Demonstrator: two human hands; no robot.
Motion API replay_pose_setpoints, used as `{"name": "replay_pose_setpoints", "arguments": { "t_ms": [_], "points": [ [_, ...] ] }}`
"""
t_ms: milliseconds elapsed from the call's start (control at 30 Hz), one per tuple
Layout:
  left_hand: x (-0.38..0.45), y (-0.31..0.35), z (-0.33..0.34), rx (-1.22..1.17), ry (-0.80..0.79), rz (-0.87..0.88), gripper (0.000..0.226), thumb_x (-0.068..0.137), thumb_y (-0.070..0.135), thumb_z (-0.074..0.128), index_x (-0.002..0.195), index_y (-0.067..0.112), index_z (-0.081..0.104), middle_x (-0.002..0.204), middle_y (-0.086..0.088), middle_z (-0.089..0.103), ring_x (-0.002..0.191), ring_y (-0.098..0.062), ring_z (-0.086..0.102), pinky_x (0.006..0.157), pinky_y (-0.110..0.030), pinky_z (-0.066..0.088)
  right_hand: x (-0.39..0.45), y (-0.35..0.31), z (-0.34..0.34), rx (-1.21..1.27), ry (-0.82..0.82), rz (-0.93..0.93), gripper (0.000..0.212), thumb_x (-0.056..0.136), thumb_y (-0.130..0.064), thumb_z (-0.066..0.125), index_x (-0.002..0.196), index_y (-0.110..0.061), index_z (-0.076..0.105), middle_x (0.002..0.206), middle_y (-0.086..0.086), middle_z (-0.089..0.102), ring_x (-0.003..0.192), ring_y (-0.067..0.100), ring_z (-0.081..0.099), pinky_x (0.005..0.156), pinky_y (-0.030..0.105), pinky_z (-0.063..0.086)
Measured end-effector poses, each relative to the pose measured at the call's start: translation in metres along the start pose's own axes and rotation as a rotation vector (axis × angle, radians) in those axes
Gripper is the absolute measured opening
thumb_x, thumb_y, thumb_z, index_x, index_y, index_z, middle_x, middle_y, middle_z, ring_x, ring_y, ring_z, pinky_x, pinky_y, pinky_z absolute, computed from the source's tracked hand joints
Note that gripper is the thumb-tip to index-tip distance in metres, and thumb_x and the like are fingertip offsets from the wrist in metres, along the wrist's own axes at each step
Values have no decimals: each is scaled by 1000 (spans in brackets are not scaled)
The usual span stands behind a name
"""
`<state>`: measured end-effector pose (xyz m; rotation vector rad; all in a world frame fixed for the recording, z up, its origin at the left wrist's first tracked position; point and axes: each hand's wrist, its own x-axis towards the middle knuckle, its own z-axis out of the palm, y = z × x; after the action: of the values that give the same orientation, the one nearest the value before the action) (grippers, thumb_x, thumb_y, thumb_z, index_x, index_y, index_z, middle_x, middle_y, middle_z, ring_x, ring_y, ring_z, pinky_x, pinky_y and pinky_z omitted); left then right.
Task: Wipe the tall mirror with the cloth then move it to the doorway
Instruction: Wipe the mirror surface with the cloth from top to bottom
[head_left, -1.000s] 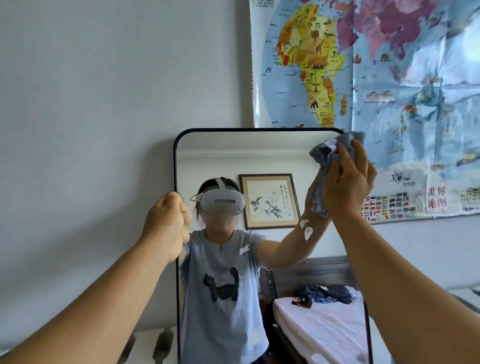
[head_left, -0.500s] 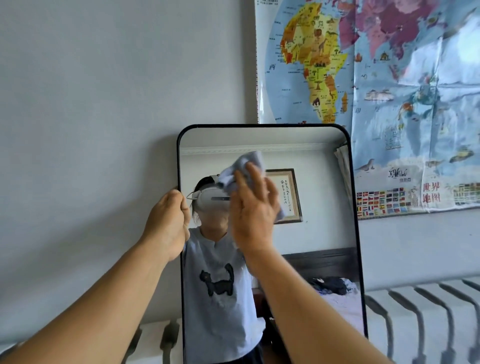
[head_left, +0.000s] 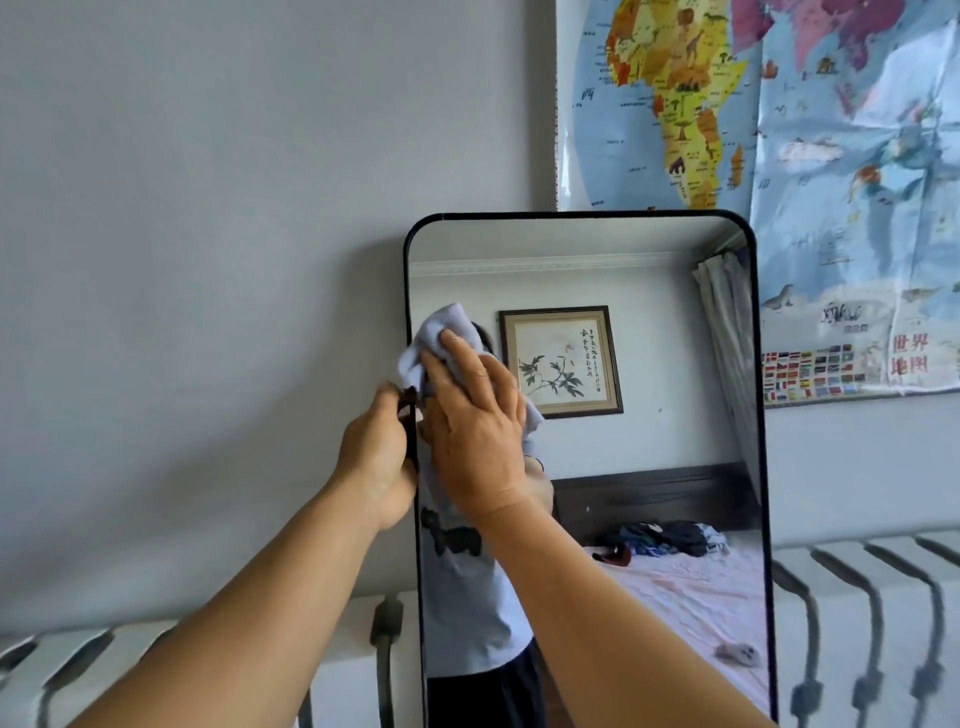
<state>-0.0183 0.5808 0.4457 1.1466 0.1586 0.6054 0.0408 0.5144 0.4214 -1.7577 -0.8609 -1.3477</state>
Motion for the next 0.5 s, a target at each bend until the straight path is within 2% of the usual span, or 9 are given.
{"name": "replay_pose_setpoints", "arguments": {
  "t_ms": [67, 100, 167, 267, 367, 433, 500],
  "points": [
    [-1, 0, 4, -20, 24, -4, 32, 96, 28, 42, 72, 15, 59, 50, 5, 64, 48, -6, 60, 47, -17, 43, -5, 22, -14, -27, 26, 48, 49, 81, -35, 45, 129, -26, 54, 140, -6, 46, 118, 22, 34, 100, 34, 34],
    [-5, 2, 8, -19, 53, -27, 32, 96, 28, 42, 69, 16, 55, 47, 7, 60, 47, -4, 56, 45, -15, 39, -9, 34, -25, -28, 43, 81, 46, 84, -34, 44, 127, -25, 56, 139, -5, 48, 118, 22, 33, 99, 33, 33],
    [-1, -2, 9, -1, 98, -31, 34, 94, 30, 42, 63, 18, 47, 56, 5, 51, 55, -8, 45, 50, -21, 29, -12, 61, -45, -40, 119, 176, 42, 87, -32, 43, 124, -21, 60, 137, -3, 50, 118, 21, 32, 99, 30, 29],
    [9, -7, 6, 85, 132, -29, 34, 90, 29, 42, 57, 20, 40, 62, 0, 36, 53, -16, 25, 50, -26, 16, -13, 106, -75, -89, 229, 274, 39, 90, -28, 41, 120, -15, 62, 135, 7, 53, 115, 21, 33, 98, 32, 32],
    [12, -10, 4, 77, 131, -58, 29, 86, 27, 42, 58, 24, 35, 62, 2, 30, 54, -13, 20, 45, -22, 15, -19, 148, -106, -149, 254, 428, 36, 95, -18, 45, 130, -19, 53, 143, 5, 43, 120, 20, 30, 99, 27, 25],
    [14, -13, 4, 68, 127, -53, 27, 85, 27, 41, 58, 25, 34, 62, 3, 29, 55, -12, 20, 43, -20, 14, -23, 167, -120, -154, 281, 521, 38, 96, -15, 45, 133, -22, 50, 147, 1, 38, 124, 25, 32, 104, 28, 25],
    [15, -14, 5, 82, 127, -40, 28, 85, 25, 41, 58, 25, 33, 63, 2, 28, 55, -12, 21, 47, -23, 14, -26, 172, -125, -159, 296, 524, 39, 96, -15, 44, 135, -23, 48, 146, 0, 38, 124, 24, 33, 107, 31, 26]
  ]
}}
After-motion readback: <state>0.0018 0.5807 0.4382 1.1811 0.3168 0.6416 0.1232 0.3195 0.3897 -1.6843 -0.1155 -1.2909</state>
